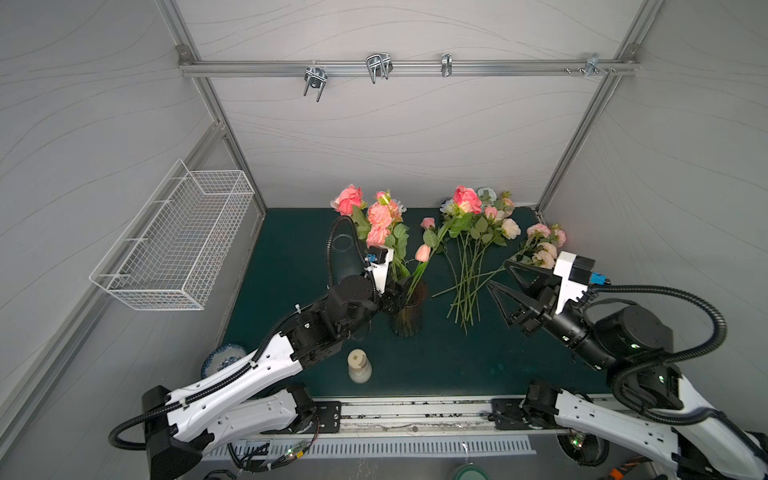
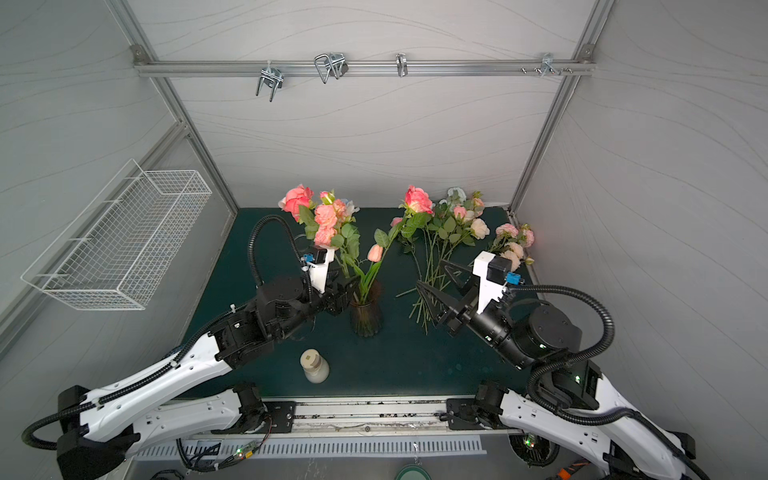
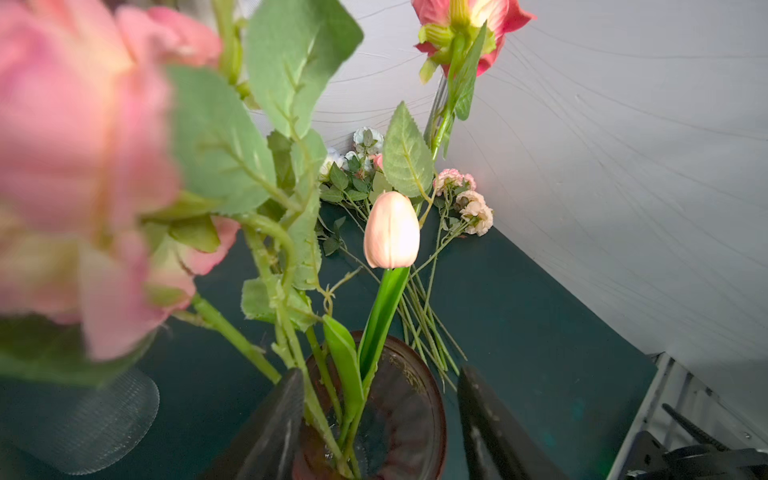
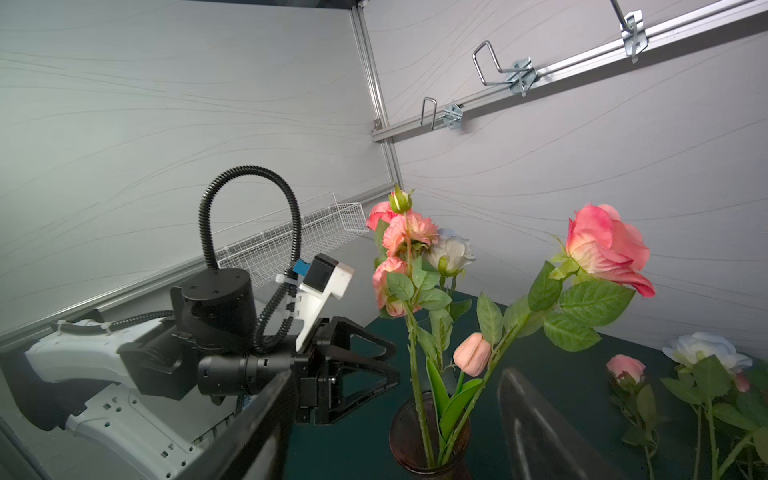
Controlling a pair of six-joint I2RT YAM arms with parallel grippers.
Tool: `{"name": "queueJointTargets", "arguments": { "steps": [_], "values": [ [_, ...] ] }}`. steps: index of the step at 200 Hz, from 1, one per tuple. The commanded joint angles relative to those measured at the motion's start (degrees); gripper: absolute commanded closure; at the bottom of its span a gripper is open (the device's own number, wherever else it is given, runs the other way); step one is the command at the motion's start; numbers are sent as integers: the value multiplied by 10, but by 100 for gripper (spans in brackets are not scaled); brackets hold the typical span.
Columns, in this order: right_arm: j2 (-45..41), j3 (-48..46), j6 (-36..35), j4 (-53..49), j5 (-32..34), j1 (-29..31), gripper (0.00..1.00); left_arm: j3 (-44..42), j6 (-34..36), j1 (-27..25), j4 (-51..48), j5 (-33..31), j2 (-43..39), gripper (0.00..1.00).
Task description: Arrange the flowers into the vase
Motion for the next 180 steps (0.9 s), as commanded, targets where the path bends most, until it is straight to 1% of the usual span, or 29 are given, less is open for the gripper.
{"name": "queueJointTargets", "arguments": {
  "steps": [1,27,39,49,54,56,70,76,80,83,86,101,112,131,144,155,172,180],
  "values": [
    [13,-6,17,-6,36,-8,21,18,-32,-3,-11,9,-34,36],
    [35,-5,57,-57,82,-30,20,28,-57,-3,-18,32,-79,27],
    [47,-15,83,-83,93,-58,21,30,-65,-3,-16,40,-102,22],
    [56,-32,115,-101,85,-93,21,31,-70,-3,-15,44,-121,19],
    [58,-43,131,-106,70,-112,23,30,-71,-3,-14,44,-132,18],
    [60,-52,141,-107,57,-130,24,30,-71,-3,-14,44,-135,17],
    [71,-95,184,-107,5,-200,29,27,-75,-3,-14,40,-162,13],
    [80,-120,204,-101,-26,-242,31,25,-75,-3,-14,37,-173,10],
    [88,-131,213,-94,-45,-263,31,23,-75,-3,-15,33,-181,8],
    [93,-142,220,-90,-59,-282,32,20,-76,-3,-16,31,-187,2],
    [104,-150,229,-86,-73,-301,33,19,-77,-3,-18,27,-193,1],
    [164,-177,251,-54,-147,-384,35,-1,-84,-3,-19,10,-226,0],
    [222,-181,257,-30,-170,-425,35,-20,-89,-3,-17,5,-248,0],
    [325,-162,263,-8,-165,-469,36,-50,-103,-3,-24,-6,-281,1],
    [384,-150,283,14,-152,-494,38,-66,-112,-2,-34,-14,-302,1],
    [428,-142,305,41,-156,-514,40,-77,-119,-3,-45,-18,-315,1],
    [500,-115,329,74,-169,-530,44,-88,-125,-3,-58,-18,-333,1],
    [529,-97,328,85,-172,-532,46,-90,-129,-2,-66,-19,-340,1]
  ]
}}
